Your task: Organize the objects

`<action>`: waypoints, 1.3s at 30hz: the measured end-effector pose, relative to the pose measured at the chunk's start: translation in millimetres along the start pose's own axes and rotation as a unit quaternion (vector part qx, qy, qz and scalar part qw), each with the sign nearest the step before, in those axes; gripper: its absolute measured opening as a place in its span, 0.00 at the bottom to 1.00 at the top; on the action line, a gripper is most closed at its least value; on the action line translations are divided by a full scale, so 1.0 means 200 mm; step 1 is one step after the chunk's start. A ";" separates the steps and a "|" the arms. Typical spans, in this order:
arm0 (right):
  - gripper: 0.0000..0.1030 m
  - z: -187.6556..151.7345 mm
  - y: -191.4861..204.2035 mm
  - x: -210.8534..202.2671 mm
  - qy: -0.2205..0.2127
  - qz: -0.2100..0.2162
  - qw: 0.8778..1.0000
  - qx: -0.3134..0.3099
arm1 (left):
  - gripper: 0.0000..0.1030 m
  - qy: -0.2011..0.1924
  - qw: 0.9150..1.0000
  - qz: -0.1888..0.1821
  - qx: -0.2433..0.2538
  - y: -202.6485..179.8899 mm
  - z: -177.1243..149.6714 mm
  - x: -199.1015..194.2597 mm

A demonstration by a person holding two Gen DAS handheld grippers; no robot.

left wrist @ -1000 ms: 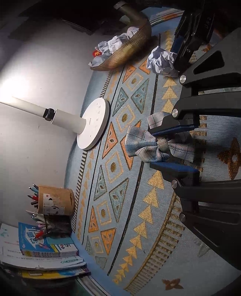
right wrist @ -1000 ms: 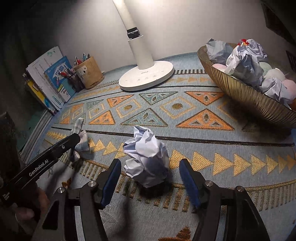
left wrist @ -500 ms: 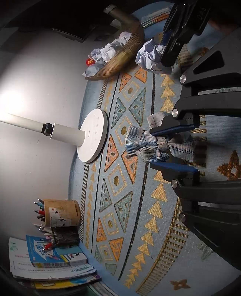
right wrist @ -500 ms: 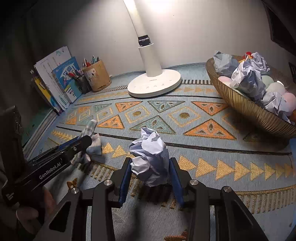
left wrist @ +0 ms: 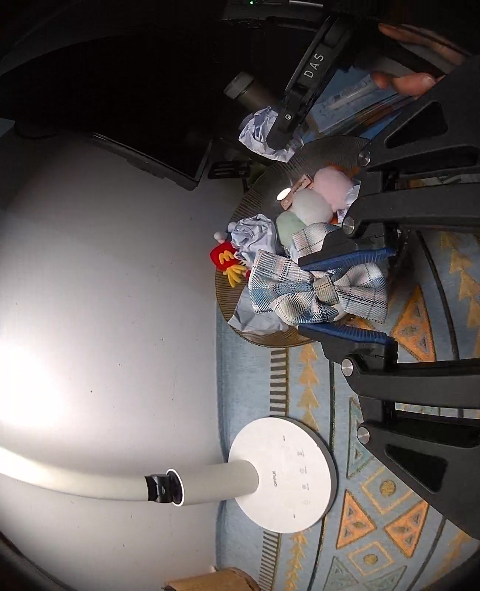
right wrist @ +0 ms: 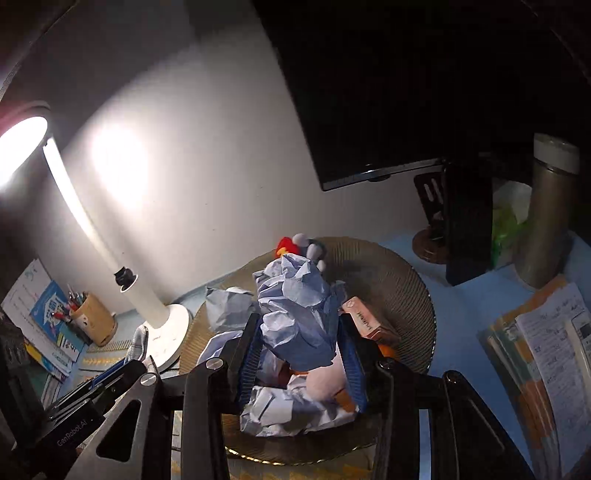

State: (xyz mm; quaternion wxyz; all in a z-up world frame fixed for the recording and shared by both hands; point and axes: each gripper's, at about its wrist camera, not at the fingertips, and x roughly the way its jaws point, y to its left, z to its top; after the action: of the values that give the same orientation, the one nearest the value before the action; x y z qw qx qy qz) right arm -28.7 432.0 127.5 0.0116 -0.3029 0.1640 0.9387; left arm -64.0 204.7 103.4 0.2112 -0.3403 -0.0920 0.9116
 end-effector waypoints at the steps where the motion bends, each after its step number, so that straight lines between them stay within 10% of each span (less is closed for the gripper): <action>1: 0.39 0.03 -0.03 0.03 0.002 -0.003 1.000 0.003 | 0.24 0.001 1.000 0.001 0.001 0.00 0.02 0.05; 11: 0.53 0.10 -0.08 0.25 0.028 -0.003 1.000 -0.010 | 0.52 0.055 0.998 -0.028 -0.023 0.05 0.04 0.28; 21: 0.59 -0.08 0.00 -0.01 0.024 0.017 1.000 -0.008 | 0.54 0.014 0.999 -0.037 -0.006 0.08 -0.06 -0.10; 25: 0.61 -0.19 0.18 -0.15 0.027 0.039 0.999 -0.025 | 0.62 -0.007 1.000 -0.001 0.009 0.15 -0.14 -0.35; 27: 0.61 -0.26 0.29 -0.19 0.038 0.061 0.997 -0.031 | 0.93 -0.026 1.000 0.014 0.001 0.22 -0.19 -0.49; 33: 0.61 -0.56 0.70 -0.20 0.094 0.131 0.985 -0.064 | 0.93 -0.045 0.996 0.075 -0.019 0.49 -0.33 -0.82; 39: 0.61 -0.86 1.00 -0.05 0.124 0.090 0.983 -0.102 | 0.93 -0.024 0.987 0.147 -0.063 0.80 -0.51 -0.91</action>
State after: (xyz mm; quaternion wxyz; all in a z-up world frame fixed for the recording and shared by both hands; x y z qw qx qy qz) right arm 51.5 189.6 62.3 -0.1242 -0.4004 0.0938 0.9030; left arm 75.2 -17.1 83.3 0.0506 -0.3405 -0.1038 0.9331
